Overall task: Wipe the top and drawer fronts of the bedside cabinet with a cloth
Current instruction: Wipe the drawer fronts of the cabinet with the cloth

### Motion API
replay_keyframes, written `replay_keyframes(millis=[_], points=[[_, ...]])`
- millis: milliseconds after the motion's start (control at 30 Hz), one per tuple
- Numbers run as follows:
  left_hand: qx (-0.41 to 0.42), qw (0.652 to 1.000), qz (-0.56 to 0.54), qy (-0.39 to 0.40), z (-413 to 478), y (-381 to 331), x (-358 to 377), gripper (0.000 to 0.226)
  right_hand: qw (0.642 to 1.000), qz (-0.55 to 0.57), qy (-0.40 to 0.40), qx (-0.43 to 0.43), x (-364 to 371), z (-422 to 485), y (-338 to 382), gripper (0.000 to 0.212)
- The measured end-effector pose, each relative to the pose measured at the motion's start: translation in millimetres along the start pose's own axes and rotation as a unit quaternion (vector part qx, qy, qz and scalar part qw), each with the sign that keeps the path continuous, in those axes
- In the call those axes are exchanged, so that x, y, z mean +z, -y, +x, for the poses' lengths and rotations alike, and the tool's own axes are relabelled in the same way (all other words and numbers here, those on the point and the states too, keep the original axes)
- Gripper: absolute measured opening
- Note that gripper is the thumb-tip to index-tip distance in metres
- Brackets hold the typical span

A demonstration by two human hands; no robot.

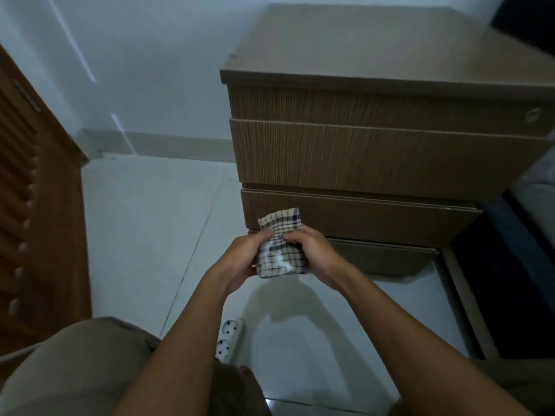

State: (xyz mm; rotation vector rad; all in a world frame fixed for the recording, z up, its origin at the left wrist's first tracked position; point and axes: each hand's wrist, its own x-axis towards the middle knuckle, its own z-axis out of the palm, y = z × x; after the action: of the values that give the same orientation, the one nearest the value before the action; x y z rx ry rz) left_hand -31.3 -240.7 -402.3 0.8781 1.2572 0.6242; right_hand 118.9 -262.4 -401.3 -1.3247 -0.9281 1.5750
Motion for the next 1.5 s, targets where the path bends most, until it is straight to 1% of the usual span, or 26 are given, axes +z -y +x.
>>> replay_keyframes(millis=[100, 167, 267, 333, 433, 533, 633, 733, 833, 867, 933, 1000, 1033, 1133, 1200, 1267, 1400, 1500], points=[[0.044, 0.998, -0.037, 0.022, -18.2, -13.9, 4.0, 0.030, 0.998, -0.056, 0.008, -0.039, -6.1, -22.8, 28.9, 0.023], [0.076, 0.996, -0.045, 0.017, -31.9, -24.9, 6.0, 0.026, 0.992, -0.106, 0.013, -0.073, -7.6, -39.8, 47.6, 0.021], [0.120, 0.991, -0.051, 0.010, -52.4, -44.2, 9.8, 0.017, 0.981, -0.151, 0.028, -0.122, -8.7, -64.7, 72.1, 0.021], [0.147, 0.987, -0.060, 0.017, -67.0, -60.1, 12.6, 0.024, 0.972, -0.173, 0.027, -0.158, -8.2, -80.3, 88.4, 0.023], [0.169, 0.983, -0.039, 0.060, -89.0, -83.0, 18.8, 0.041, 0.951, -0.200, 0.008, -0.234, -9.2, -98.8, 110.4, 0.026], [0.187, 0.979, -0.001, 0.080, -108.9, -102.5, 26.8, 0.042, 0.933, -0.232, -0.003, -0.275, -10.9, -113.3, 129.8, 0.027], [0.208, 0.975, -0.007, 0.072, -121.3, -120.1, 31.3, 0.038, 0.929, -0.229, -0.030, -0.288, -13.1, -122.5, 148.0, 0.035], [0.238, 0.970, -0.026, 0.047, -131.3, -139.8, 38.4, 0.032, 0.942, -0.161, -0.057, -0.290, -9.8, -129.9, 165.6, 0.049], [0.285, 0.958, -0.043, -0.005, -136.4, -160.2, 45.9, 0.036, 0.947, -0.120, -0.040, -0.294, -5.1, -134.1, 181.8, 0.066], [0.300, 0.953, -0.044, -0.023, -138.0, -167.1, 47.7, 0.036, 0.946, -0.126, -0.029, -0.297, -3.1, -134.3, 186.6, 0.066], [0.329, 0.942, -0.034, -0.053, -142.4, -180.9, 51.1, 0.036, 0.940, -0.156, -0.022, -0.304, 1.7, -132.6, 195.4, 0.057], [0.352, 0.933, -0.008, -0.068, -146.3, -193.9, 53.2, 0.039, 0.928, -0.192, -0.038, -0.316, 5.1, -128.7, 204.6, 0.045], [0.360, 0.930, 0.007, -0.070, -146.8, -200.1, 53.1, 0.040, 0.924, -0.206, -0.048, -0.319, 6.2, -127.0, 209.9, 0.042], [0.360, 0.930, 0.047, -0.062, -142.5, -220.6, 48.0, 0.039, 0.919, -0.229, -0.081, -0.311, 8.0, -120.9, 229.5, 0.042], [0.353, 0.932, 0.072, -0.052, -139.4, -235.3, 45.8, 0.037, 0.919, -0.233, -0.087, -0.306, 9.4, -112.0, 242.8, 0.043], [0.354, 0.929, 0.092, -0.060, -131.7, -250.3, 43.7, 0.036, 0.916, -0.242, -0.095, -0.304, 11.3, -99.4, 254.5, 0.044], [0.351, 0.915, 0.161, -0.117, -103.6, -273.0, 37.3, 0.037, 0.900, -0.289, -0.127, -0.302, 14.3, -70.7, 273.0, 0.045], [0.342, 0.892, 0.240, -0.172, -80.5, -287.9, 33.5, 0.040, 0.891, -0.320, -0.141, -0.289, 17.4, -42.7, 286.8, 0.046]])
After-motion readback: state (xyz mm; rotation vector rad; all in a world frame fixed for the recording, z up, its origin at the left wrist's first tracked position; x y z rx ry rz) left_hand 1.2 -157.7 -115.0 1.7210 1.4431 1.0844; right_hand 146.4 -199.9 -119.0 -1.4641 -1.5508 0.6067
